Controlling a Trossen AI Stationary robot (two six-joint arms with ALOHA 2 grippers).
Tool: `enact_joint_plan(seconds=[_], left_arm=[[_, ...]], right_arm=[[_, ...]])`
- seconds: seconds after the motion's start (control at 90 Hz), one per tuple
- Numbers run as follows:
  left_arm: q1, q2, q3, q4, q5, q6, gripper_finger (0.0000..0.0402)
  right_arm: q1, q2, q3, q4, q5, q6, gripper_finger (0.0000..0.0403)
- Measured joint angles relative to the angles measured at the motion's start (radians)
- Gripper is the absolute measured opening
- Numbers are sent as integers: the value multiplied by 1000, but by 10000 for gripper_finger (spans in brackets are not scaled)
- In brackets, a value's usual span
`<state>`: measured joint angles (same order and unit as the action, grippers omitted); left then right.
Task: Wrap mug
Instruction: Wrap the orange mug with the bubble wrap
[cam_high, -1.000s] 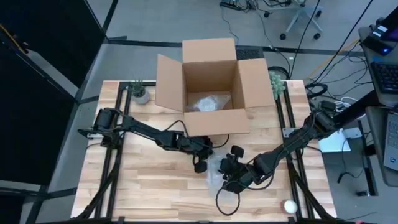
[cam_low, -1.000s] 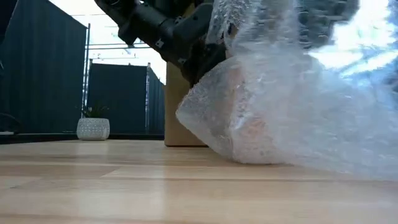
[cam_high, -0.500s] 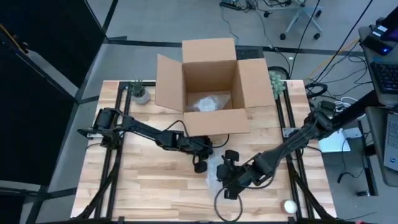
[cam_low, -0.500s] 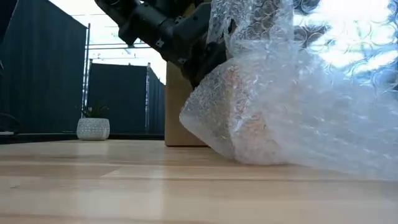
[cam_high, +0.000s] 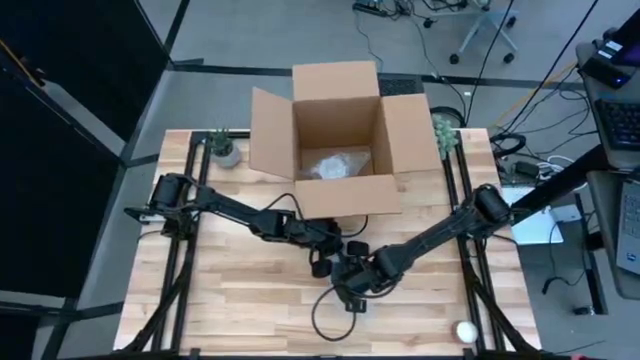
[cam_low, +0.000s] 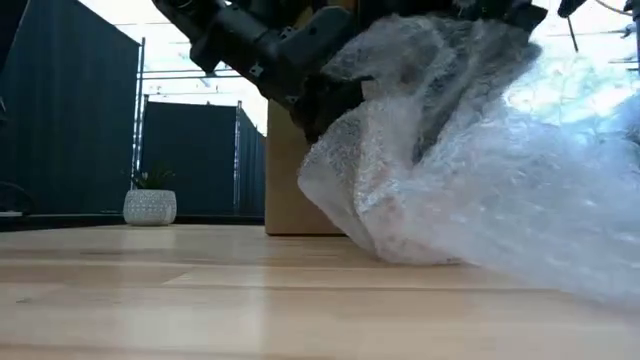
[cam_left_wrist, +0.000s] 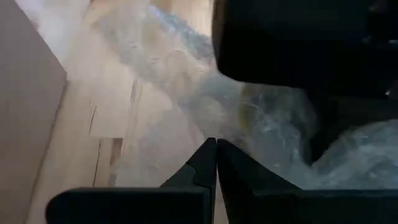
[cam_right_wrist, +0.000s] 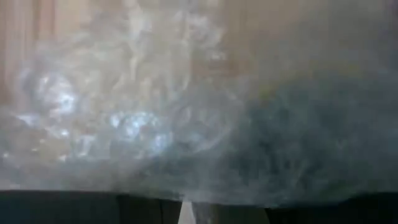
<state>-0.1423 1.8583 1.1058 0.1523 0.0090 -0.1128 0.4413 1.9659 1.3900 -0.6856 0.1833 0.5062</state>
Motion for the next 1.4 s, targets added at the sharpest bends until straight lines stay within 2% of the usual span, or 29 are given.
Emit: enact_joint_plan(seconds=[0.144,0.356,0.511,0.667,0.967,1.156,1.4], left_arm=[[-12,-84,12,-57,17,-5,2],[-28,-220,11,-253,20,-6,2],[-55,-269,-9,-350,19,13,2],[-93,-227,-42,-207,17,17,2],[-97,-59,-47,120,22,27,1],[-71,35,-41,170,50,3,2],[-67,63,-42,173,78,-10,2]], right_arm=[[-3,-2,-4,8,-4,-2,160],[-3,-5,-6,13,-1,3,160],[-3,-5,-7,14,0,2,160],[-3,-4,-7,15,0,2,160],[-2,-3,-8,19,-1,-1,160],[-1,-30,-14,-2,-17,16,160],[4,-137,-13,-29,-10,9,160]])
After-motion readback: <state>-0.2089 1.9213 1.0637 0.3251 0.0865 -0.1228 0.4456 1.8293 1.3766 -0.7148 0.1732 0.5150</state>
